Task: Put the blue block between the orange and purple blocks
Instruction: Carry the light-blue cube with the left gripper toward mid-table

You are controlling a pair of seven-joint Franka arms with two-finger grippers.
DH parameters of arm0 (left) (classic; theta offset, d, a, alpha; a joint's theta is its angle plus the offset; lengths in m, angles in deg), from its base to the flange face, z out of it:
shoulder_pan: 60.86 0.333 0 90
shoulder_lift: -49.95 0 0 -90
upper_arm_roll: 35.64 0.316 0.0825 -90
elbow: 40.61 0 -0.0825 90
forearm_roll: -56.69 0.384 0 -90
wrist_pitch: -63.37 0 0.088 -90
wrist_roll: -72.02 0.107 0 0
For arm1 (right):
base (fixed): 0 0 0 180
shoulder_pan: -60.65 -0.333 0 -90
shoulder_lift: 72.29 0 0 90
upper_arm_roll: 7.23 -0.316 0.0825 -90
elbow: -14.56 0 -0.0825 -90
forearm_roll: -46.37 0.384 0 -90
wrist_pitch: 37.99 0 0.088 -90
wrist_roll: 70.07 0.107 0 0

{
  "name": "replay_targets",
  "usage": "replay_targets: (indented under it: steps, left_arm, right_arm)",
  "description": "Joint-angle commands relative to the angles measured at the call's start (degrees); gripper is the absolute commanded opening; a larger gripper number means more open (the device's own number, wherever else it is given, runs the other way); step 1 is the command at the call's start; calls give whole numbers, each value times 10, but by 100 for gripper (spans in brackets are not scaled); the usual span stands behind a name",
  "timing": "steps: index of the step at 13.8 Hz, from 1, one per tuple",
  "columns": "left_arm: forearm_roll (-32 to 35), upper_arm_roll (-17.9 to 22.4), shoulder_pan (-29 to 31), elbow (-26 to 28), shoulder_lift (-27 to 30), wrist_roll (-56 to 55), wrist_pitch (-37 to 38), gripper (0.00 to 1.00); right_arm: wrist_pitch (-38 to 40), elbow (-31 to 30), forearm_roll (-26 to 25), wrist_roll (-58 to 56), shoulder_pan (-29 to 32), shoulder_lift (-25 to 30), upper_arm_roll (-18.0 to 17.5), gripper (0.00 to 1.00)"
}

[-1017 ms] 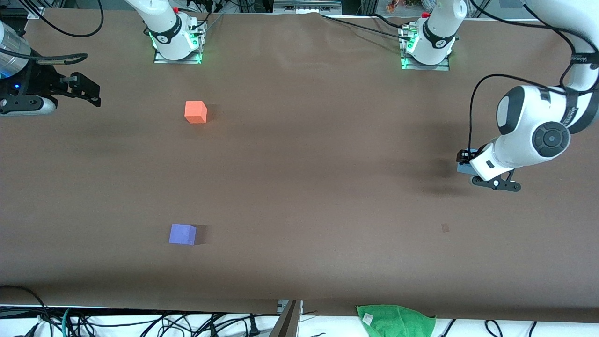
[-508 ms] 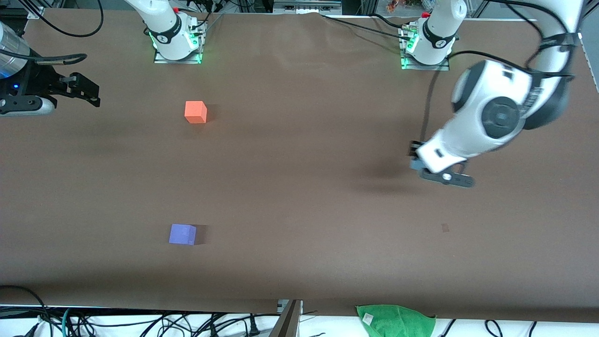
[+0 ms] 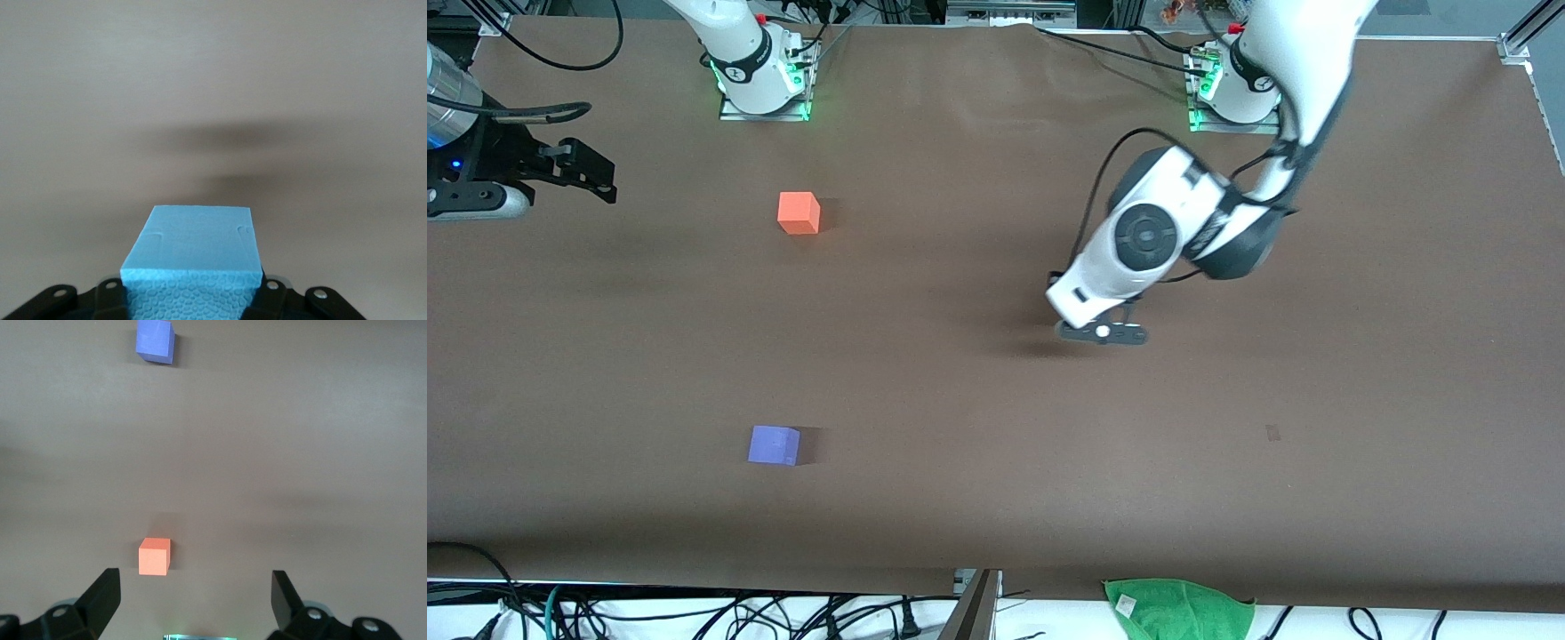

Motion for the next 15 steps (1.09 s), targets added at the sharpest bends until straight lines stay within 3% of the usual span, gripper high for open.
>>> replay_targets:
  steps: [1, 3, 7, 8, 9, 10, 11, 15]
  left_arm:
    - [10, 13, -45, -30, -63, -55, -47, 25]
    - [45, 13, -51, -28, -85, -64, -75, 26]
    - [46, 13, -63, -27, -109, -74, -87, 30]
    - [47, 13, -63, -27, -109, -74, -87, 35]
    - [47, 13, -64, -27, -108, -74, -87, 52]
    - [47, 13, -63, -27, -108, -74, -86, 80]
    - [47, 12, -63, -27, -107, -73, -84, 100]
    - [45, 10, -54, -27, -80, -69, -66, 100]
  right_arm:
    - [0, 1, -2, -10, 5, 3, -3, 100]
    - [0, 1, -1, -10, 5, 3, -3, 100]
    - [0, 1, -1, -10, 5, 3, -3, 100]
    - [0, 1, -1, -10, 5, 3, -3, 100]
    - [0, 1, -1, -10, 6, 3, -3, 100]
    - [0, 1, -1, -10, 6, 2, -3, 100]
    - [0, 1, -1, -10, 6, 1, -3, 100]
    - [1, 1, -1, -10, 6, 1, -3, 100]
